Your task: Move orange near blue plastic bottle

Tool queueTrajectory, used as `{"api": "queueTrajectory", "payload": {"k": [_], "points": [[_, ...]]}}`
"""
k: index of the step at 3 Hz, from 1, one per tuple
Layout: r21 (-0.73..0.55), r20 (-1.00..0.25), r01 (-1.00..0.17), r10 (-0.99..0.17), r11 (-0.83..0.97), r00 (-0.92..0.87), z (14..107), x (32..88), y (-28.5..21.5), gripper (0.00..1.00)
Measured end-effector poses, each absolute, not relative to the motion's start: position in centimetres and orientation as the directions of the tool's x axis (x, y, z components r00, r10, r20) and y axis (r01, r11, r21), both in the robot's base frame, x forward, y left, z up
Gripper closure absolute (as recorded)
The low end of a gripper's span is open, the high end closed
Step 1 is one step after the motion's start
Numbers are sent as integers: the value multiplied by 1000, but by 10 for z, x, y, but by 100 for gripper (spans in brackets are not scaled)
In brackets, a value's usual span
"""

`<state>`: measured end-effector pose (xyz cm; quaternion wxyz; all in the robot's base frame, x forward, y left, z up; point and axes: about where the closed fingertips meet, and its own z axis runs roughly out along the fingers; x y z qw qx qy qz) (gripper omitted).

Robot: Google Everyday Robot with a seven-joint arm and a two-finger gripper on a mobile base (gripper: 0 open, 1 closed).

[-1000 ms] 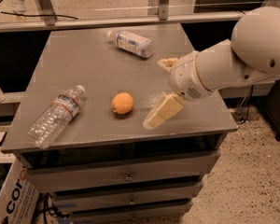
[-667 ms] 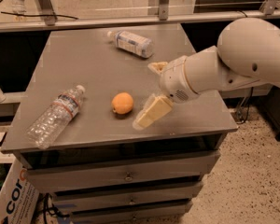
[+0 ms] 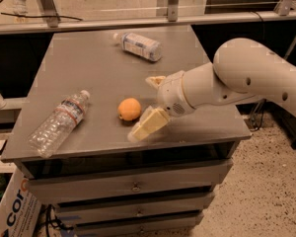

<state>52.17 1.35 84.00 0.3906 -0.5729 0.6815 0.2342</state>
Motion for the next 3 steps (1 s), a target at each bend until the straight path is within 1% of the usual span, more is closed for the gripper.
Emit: {"api": "queueTrajectory", "payload": {"k": [1, 3], "points": [[-103, -819, -967, -572, 233, -51, 832, 521, 25, 16], [-59, -847, -968, -526, 244, -81, 825, 522, 30, 63]]}}
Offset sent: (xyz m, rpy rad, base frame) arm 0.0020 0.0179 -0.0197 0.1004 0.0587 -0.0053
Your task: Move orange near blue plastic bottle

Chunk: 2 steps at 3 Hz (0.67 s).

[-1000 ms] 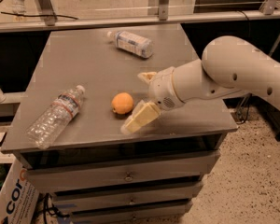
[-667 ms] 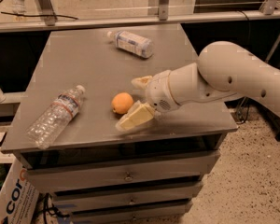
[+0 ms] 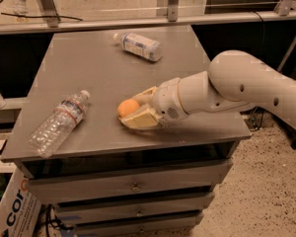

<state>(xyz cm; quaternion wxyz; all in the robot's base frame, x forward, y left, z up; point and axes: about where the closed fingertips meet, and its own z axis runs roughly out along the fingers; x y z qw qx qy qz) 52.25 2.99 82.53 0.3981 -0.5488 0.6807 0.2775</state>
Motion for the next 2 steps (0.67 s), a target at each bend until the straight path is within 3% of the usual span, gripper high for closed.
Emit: {"api": "queueTrajectory", "payload": {"k": [1, 2], "points": [[-49, -856, -966, -508, 255, -91, 827, 524, 25, 86], [-71, -863, -949, -496, 306, -96, 840, 535, -3, 100]]}}
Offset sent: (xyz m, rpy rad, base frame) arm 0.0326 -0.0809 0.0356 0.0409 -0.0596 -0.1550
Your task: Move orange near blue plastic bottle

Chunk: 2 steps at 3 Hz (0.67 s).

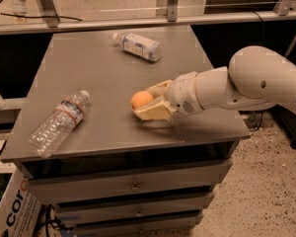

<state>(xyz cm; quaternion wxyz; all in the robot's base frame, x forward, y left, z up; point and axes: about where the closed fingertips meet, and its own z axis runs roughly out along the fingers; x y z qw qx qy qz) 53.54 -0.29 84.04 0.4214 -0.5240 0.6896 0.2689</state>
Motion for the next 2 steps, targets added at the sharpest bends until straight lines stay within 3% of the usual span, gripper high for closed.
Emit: {"api": "queueTrajectory", "payload": {"k": [2], "points": [[-154, -866, -878, -490, 454, -102, 886, 576, -95, 100]]}}
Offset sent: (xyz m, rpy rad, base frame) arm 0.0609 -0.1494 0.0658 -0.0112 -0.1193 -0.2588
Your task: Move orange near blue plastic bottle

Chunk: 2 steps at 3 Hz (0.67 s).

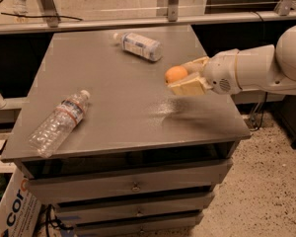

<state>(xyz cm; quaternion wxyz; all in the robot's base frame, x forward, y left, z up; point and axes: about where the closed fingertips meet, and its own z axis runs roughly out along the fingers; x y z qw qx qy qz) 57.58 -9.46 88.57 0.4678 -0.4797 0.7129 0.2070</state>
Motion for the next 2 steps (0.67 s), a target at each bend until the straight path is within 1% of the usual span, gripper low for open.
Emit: {"api": "queueTrajectory", "payload": {"k": [2], "points": [[-170, -866, -873, -493, 457, -90, 883, 581, -94, 100]]}}
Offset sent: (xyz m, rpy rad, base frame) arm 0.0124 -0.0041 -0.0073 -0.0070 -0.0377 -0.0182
